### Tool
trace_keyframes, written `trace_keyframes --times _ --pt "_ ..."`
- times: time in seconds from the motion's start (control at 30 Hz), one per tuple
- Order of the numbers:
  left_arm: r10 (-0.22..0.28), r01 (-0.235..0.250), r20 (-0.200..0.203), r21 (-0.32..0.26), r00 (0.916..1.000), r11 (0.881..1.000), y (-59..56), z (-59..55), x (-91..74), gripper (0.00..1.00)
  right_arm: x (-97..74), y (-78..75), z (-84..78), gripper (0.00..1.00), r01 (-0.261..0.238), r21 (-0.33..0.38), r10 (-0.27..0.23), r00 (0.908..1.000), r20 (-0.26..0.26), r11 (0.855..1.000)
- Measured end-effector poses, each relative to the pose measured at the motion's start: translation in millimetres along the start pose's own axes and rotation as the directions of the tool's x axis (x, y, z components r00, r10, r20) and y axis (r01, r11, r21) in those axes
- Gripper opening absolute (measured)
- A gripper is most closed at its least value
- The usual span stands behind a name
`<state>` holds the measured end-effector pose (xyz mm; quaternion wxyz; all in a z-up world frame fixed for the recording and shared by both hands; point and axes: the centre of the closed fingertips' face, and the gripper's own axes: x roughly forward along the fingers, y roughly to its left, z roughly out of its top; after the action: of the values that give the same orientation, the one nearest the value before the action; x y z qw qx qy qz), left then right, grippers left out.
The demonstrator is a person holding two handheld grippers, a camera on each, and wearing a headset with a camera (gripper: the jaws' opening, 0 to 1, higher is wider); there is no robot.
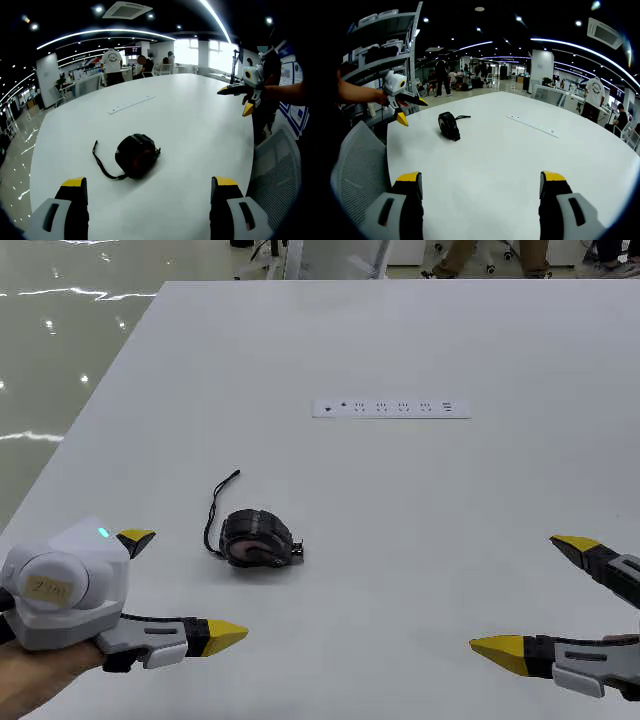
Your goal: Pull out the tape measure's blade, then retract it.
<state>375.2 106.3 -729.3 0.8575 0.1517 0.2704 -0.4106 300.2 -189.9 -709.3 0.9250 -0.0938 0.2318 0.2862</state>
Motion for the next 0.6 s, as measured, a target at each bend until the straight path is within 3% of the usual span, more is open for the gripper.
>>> trace_keyframes --times 0.6 --pt "-0.005 0.005 0.013 0.002 0.9999 1.000 -2.4 2.0 -1.3 1.00 -1.4 -0.5 0.2 1.00 -0.003 -0.007 0.003 1.0000 0.000 1.000"
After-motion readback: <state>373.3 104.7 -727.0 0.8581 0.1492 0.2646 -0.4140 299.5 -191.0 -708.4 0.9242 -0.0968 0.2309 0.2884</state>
